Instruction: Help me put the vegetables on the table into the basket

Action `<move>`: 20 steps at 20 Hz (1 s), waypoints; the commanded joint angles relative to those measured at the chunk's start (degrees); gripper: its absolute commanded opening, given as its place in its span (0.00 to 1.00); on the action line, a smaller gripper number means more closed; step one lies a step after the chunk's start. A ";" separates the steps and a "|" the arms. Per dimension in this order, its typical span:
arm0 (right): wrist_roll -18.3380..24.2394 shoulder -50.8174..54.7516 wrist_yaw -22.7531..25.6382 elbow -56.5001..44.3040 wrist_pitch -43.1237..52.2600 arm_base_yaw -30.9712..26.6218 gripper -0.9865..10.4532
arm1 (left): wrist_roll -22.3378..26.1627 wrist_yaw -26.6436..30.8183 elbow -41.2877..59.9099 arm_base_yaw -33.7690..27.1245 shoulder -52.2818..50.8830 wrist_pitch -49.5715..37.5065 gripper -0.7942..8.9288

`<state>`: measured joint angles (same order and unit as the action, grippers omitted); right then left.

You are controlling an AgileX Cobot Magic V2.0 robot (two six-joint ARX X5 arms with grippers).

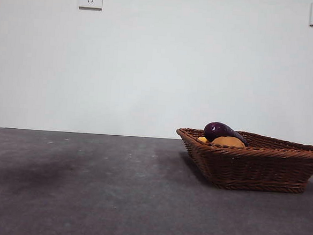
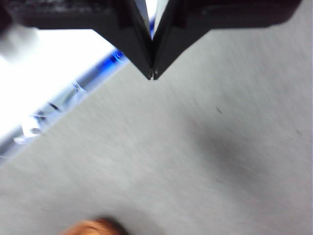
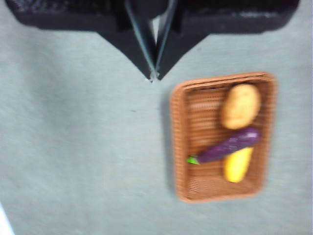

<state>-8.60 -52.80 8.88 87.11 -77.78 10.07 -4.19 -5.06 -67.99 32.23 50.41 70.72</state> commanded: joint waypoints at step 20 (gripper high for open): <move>-0.35 -22.38 1.86 -0.22 -1.33 0.04 0.09 | 4.42 9.35 67.60 -33.92 -36.54 -66.66 0.08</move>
<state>-8.60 -75.05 10.55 87.11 -77.78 10.07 -0.01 4.34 -1.02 -1.52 14.09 5.50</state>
